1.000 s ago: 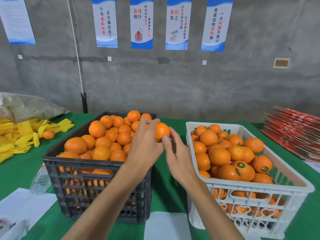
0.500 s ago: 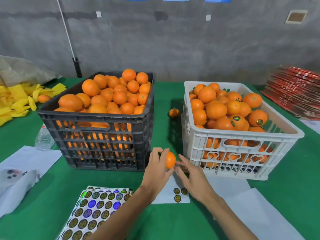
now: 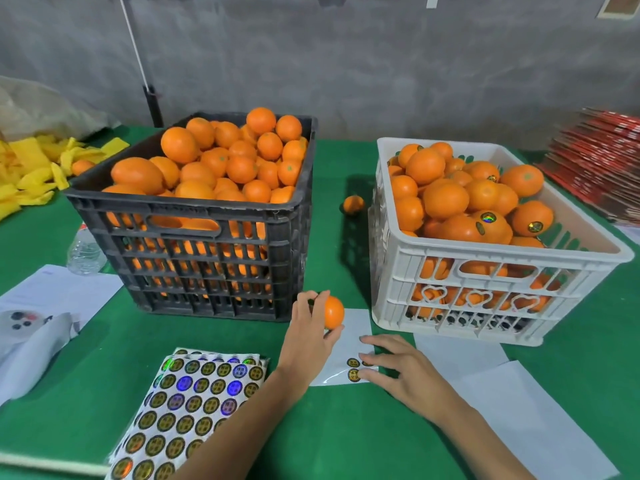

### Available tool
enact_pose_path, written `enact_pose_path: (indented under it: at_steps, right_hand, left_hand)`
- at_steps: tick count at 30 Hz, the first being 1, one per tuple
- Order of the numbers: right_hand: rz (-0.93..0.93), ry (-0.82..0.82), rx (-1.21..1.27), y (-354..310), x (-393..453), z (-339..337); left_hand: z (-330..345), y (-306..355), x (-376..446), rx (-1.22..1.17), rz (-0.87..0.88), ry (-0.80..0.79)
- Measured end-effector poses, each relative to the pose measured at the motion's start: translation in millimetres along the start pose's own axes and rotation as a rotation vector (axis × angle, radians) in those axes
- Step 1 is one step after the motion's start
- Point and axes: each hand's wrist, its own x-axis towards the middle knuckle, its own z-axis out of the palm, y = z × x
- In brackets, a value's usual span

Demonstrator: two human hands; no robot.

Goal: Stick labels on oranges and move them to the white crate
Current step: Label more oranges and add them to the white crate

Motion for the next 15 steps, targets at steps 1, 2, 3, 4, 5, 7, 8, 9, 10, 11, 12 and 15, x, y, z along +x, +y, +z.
enact_pose_path:
  at_steps: [1,2,3,4,5,7,8,9,10,11,12,15]
  right_hand:
    - [0.018,0.023,0.032,-1,1,0]
    - [0.041,0.042,0.072,-2,1,0]
    - [0.064,0.055,0.122,-3,1,0]
    - [0.086,0.064,0.18,-4,1,0]
    - [0.105,0.066,0.237,-5,1,-1]
    - [0.136,0.068,0.32,-8,2,-4]
    - [0.147,0.067,0.346,-9,2,-6]
    - [0.159,0.064,0.369,-10,2,-7]
    - [0.17,0.06,0.39,-11,2,-8]
    - [0.18,0.057,0.406,-12,2,-9]
    - [0.189,0.062,0.414,-12,2,-9]
    - [0.212,0.14,0.41,-18,3,-7]
  left_hand:
    - [0,-1,0,0.003,0.004,-0.001]
    - [1,-1,0,0.004,0.008,-0.001]
    - [1,-1,-1,0.005,0.01,0.0]
    - [1,-2,0,0.007,0.011,0.0]
    - [1,-2,0,0.009,0.009,-0.002]
    - [1,-1,0,0.013,0.005,-0.006]
    - [1,-1,0,0.014,0.005,-0.005]
    - [1,-1,0,0.014,0.006,-0.001]
    - [1,-1,0,0.013,0.007,0.002]
    - [1,-2,-1,0.013,0.006,0.004]
    - [1,-2,-1,0.013,0.004,0.003]
    - [1,-2,-1,0.002,-0.003,-0.002]
